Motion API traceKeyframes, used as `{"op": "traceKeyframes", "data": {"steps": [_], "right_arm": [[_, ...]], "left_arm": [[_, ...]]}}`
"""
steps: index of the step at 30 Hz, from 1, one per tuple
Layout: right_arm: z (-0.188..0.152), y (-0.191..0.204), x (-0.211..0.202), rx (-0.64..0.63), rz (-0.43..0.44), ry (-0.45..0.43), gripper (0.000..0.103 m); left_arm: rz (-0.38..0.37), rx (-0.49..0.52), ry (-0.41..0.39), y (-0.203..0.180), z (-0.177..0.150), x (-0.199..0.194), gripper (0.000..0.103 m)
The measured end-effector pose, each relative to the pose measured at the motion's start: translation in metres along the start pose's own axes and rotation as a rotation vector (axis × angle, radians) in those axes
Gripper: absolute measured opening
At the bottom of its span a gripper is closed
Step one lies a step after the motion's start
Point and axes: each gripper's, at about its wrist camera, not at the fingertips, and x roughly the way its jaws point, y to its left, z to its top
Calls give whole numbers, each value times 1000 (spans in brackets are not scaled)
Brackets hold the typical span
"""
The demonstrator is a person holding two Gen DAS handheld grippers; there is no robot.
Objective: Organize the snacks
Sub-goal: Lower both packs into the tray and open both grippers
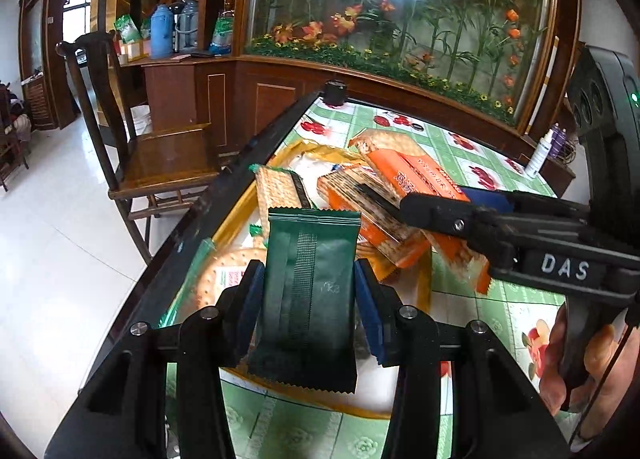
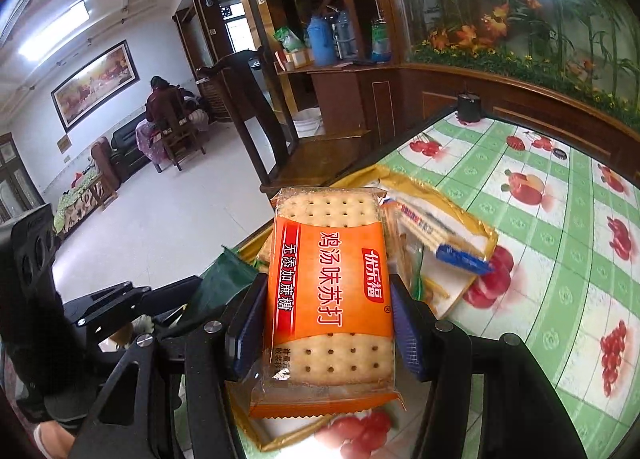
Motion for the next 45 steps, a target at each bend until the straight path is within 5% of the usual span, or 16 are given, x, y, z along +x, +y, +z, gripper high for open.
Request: {"op": "traceKeyframes", "data": {"steps": [10,26,35,41,45], "right_arm": [[22,-14,26,0,-25,15,58],[29,-35,67,22,-31,60,59],[33,-39,70,25,-22,57,62],[34,-40,53,30,-33,10,85],[33,-41,39,36,-34,-12,89]], "left_arm": [[89,6,16,-3,5,20,44],[125,4,81,-12,11,56,44],[140,-5,73,-17,13,54,69],[150,-5,69,-19,13,50,74],[164,-11,59,-22,12,41,82]]}}
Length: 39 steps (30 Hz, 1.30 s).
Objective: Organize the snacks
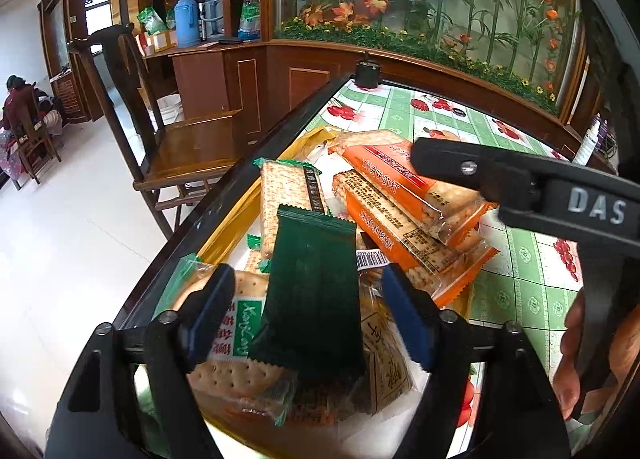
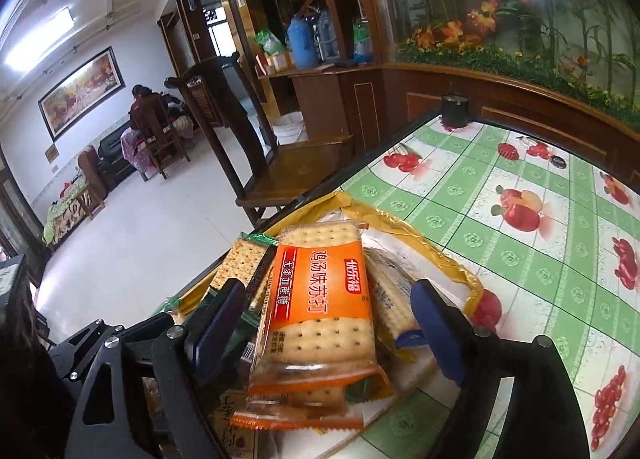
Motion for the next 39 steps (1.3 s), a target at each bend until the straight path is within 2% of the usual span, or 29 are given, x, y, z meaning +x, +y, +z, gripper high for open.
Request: {"op": "traceKeyframes", "data": {"steps": [5,9,13,16,29,39], "right_arm": [[-8,-6,-24,35,-11,-39,100],[-22,-7,-52,48,-7,-92,102],[-40,-7,-77,51,3,-144,102],[-56,-7,-92,54,34,-170,103],[-121,-3,-116,60,114,-192,102],[-150,3,-120,60,183,-215,102]], "left_arm": [[39,-29,-46,2,-3,-22,88],[80,-48,-92,3,-7,-41,89],[94,-62,-141,6,-13,-59,99],[117,-52,-180,4,-17,-74,103],[120,-33,-200,-6,-42,-110,103],[151,-15,-280,-12,-59,-144,103]]}}
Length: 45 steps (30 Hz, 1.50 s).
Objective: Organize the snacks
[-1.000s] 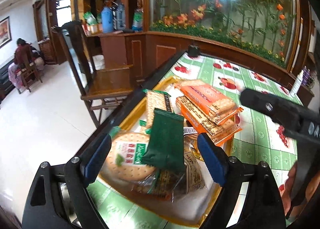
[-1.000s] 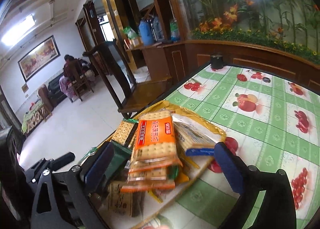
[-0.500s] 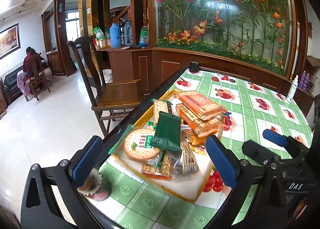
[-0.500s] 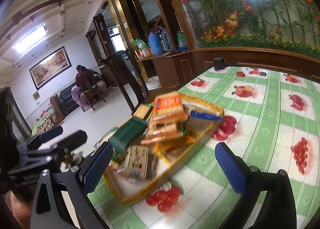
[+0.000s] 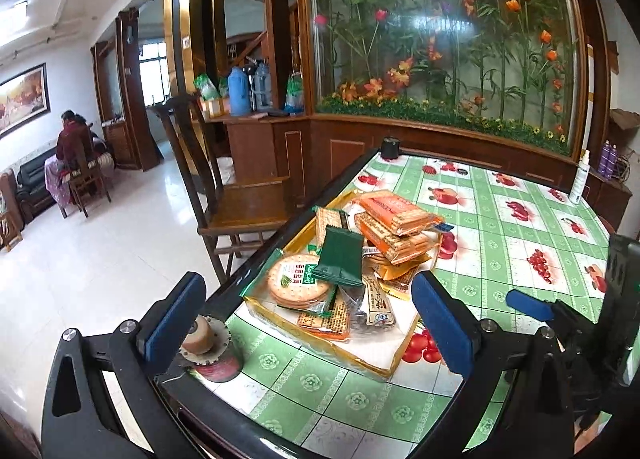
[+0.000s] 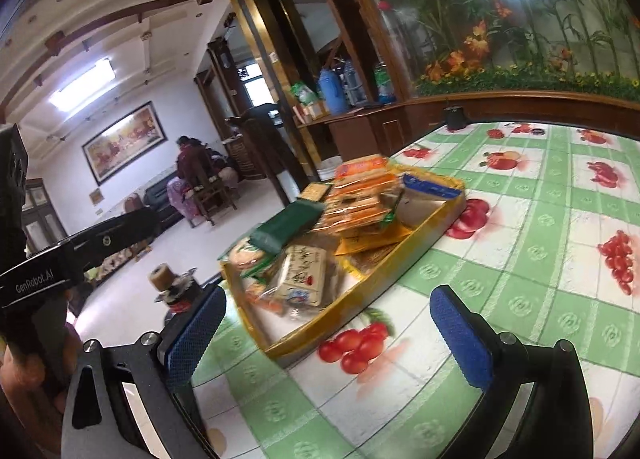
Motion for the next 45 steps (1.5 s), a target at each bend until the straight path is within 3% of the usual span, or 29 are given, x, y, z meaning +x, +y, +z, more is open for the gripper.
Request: {"op": "traceKeyframes", "data": {"steps": [7,16,30,35,45], "right_arm": [[-7,16,6,-60,45,40,102],[-18,43,15,-194,7,79,102],[-22,49,21,-257,-55,98,102],[-20,49,15,-259,-57,69,102],[-12,46,-6,-230,-37,-21,102]], "left_arm": [[1,12,-46,-2,-7,-22,103],[-51,-16,-86,7,-11,-45,103],[-29,33,49,11,-50,-23,103],[-13,36,66,13,-55,-24,103],[2,70,23,13,-51,-36,103]]}}
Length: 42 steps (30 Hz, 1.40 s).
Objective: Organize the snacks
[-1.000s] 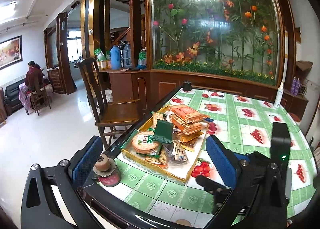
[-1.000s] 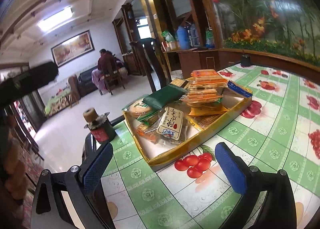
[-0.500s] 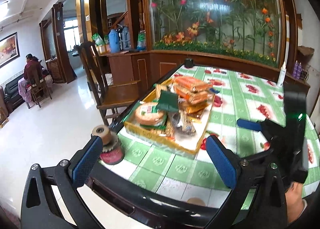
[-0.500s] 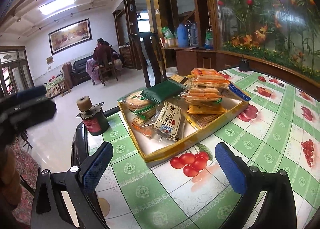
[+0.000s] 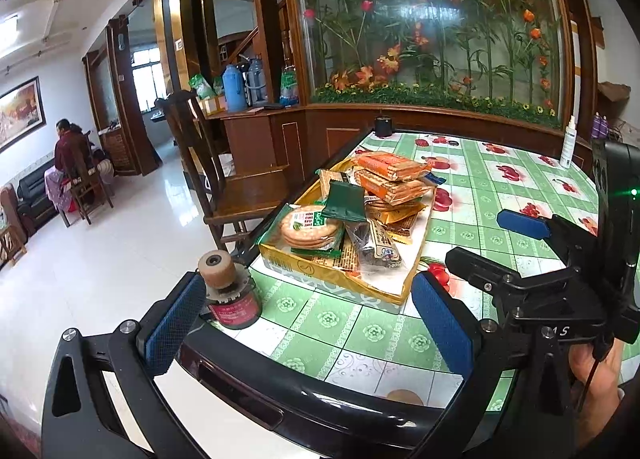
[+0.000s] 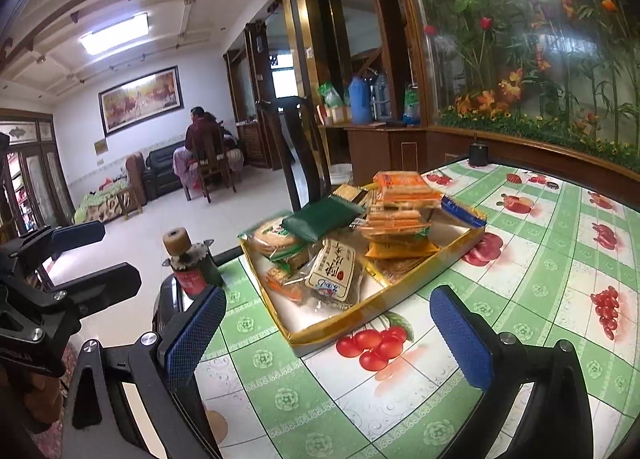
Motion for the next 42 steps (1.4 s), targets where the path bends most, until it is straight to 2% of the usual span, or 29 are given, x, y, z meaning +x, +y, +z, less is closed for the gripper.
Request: {"op": "traceKeyframes", "data": {"steps": [31,42], "right_arm": [[1,3,-1,-22,-23,0,103],[1,1,-2,-15,10,1,102]], "left_arm": [[3,-10,-4,9,0,-5,103],[17,-21,23,5,6,9,103]]}}
